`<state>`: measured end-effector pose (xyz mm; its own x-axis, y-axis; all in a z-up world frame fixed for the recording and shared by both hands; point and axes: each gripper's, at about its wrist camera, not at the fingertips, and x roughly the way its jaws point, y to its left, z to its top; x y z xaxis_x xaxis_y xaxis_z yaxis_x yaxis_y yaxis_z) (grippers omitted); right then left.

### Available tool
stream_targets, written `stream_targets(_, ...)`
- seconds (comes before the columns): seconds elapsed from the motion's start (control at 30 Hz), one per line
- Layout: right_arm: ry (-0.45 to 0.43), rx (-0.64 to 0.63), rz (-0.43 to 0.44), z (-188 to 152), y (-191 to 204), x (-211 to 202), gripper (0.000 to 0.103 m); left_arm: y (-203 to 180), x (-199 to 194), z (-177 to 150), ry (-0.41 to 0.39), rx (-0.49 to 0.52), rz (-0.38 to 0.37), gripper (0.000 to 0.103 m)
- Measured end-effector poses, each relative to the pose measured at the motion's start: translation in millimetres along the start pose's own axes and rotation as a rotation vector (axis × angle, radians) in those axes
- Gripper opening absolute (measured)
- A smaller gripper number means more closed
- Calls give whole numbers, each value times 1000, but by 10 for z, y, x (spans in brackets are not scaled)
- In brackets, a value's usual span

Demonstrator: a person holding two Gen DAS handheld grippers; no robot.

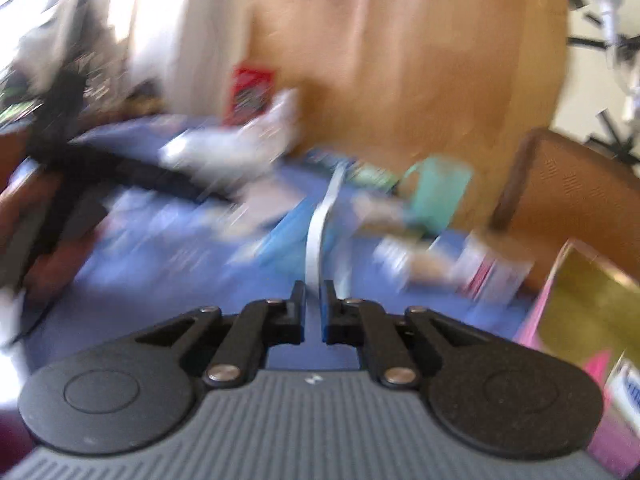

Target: Organize soft objects

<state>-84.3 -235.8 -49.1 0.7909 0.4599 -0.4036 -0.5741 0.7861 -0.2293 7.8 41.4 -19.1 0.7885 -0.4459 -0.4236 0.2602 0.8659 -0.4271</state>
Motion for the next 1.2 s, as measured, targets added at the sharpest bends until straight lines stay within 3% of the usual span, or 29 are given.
stream_targets(0.03,22,-2,23,-100,60,-62,16,-39,-2,-23,18,-7,-34,84)
stream_targets(0.1,63,4,71,-224,131,-106,53,-143,-4,-69,56,-9,-98,84)
stream_targets(0.17,55,35,90,-302,156,-161,63,-248,-23,-99,83,7,-139,84)
stream_targets(0.3,41,112,118,-288,101,-163,70,-358,-115,-139,104,36,-143,84)
stream_targets(0.57,27,139,182,-179,211,34,73,-33,-312,-143,116,-69,-77,83)
stream_targets(0.67,24,145,208,-126,256,116,73,24,-362,-168,159,-68,-35,71)
stream_targets(0.73,32,127,233,-123,288,145,73,-15,-398,-215,202,-36,-36,55)
stream_targets(0.77,35,109,241,-129,314,146,74,-56,-403,-243,223,-9,-26,52)
stream_targets(0.83,53,71,261,-131,379,179,84,-126,-373,-314,265,43,9,45)
stream_targets(0.87,67,52,266,-134,420,215,91,-159,-374,-349,249,70,17,45)
stream_targets(0.93,83,20,247,-145,508,302,93,-186,-346,-398,236,67,-2,43)
stream_targets(1.0,70,36,232,-120,558,356,85,-199,-321,-405,229,37,-7,43)
stream_targets(1.07,70,39,194,-66,554,379,83,-226,-291,-372,228,33,4,43)
stream_targets(1.2,-13,48,132,-58,443,178,82,-394,-200,-197,216,29,-81,43)
